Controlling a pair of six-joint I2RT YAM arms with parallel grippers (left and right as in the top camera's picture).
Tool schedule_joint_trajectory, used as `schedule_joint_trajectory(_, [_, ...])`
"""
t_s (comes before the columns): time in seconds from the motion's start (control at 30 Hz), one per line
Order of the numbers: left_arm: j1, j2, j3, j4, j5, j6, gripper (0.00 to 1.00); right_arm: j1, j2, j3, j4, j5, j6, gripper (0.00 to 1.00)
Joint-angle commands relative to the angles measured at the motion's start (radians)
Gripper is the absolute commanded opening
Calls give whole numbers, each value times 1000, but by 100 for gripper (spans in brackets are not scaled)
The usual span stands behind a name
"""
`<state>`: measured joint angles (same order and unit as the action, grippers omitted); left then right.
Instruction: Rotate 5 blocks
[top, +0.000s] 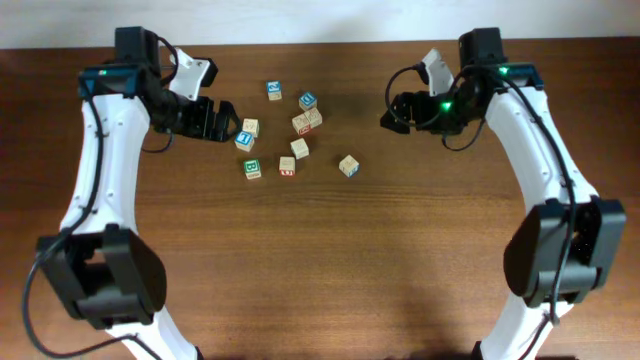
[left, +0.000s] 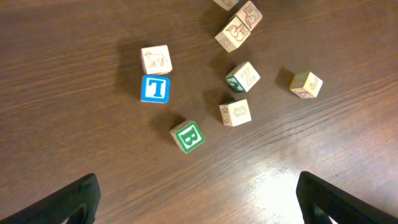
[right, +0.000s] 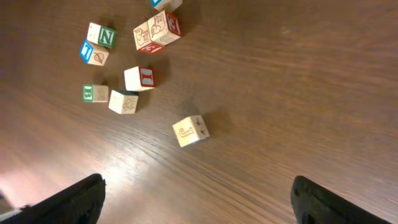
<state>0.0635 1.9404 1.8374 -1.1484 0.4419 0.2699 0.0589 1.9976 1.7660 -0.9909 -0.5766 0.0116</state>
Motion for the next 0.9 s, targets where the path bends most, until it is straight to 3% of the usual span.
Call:
schedule_joint_trajectory(0.0, [-7,30,18,6,120,8,99,75,20,21,20,50,117,82])
schedule_joint_trajectory(0.1, [-8,31,18,50,46,-40,99,239,27,21,43,396,242,80])
schedule_joint_trajectory(0.2, [-8,31,18,51,-281,-298,99,340,61,21,71,531,230,76])
schedule_joint_trajectory(0.23, [-8,31,18,50,-341,-334,99,364,84,21,87,553,204,74])
schedule_joint_trajectory(0.5, [-9,31,16,47,-353,-334,99,393,241,21,132,586,-32,53])
schedule_joint_trajectory(0.63, [-9,31,16,47,-353,-334,99,393,253,19,148,574,-31,48])
schedule_joint_trajectory(0.7, [-9,31,16,48,-353,-333,99,393,254,18,139,574,-30,36])
schedule_joint_trajectory(0.77, [-9,31,16,48,-353,-333,99,393,254,18,117,574,-18,32])
schedule_joint_trajectory(0.87, [-9,31,16,48,-353,-333,99,393,254,18,38,573,122,28])
